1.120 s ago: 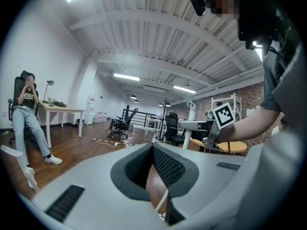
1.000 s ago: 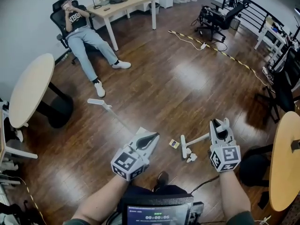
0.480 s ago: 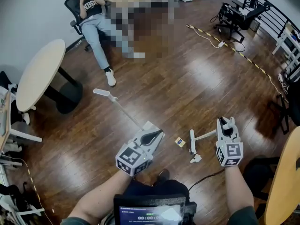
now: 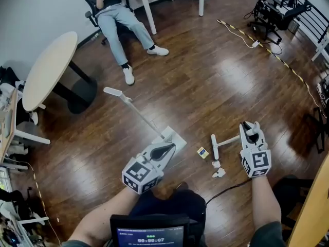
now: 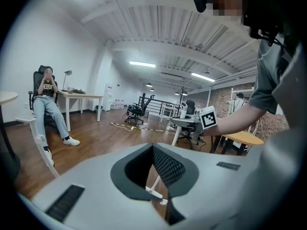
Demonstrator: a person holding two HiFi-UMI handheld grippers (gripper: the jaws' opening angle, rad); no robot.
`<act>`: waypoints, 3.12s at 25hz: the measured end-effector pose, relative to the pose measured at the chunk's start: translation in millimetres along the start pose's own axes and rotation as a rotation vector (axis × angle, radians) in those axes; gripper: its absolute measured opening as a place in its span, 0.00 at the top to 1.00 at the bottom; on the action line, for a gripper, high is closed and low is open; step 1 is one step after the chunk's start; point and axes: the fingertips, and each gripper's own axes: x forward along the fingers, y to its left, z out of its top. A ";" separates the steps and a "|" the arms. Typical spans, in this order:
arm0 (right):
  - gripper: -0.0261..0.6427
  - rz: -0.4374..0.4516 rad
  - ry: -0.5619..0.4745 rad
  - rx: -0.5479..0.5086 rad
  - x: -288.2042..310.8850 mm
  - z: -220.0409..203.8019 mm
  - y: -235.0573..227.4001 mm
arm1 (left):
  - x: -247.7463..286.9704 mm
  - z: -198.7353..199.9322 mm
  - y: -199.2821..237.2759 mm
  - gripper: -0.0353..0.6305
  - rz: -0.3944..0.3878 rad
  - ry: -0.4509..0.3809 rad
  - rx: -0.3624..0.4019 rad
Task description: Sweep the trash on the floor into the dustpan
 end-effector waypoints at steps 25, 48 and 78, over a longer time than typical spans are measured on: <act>0.88 0.077 0.070 0.074 -25.7 1.0 168.6 | -60.5 21.7 25.4 0.94 -0.109 -0.014 0.035; 0.88 -0.244 0.178 0.153 0.9 25.5 345.2 | -167.1 -11.3 128.5 0.94 -0.432 0.053 0.212; 0.90 -0.512 0.224 0.133 -65.7 11.4 239.6 | -101.9 20.8 69.0 0.94 -0.483 0.078 0.163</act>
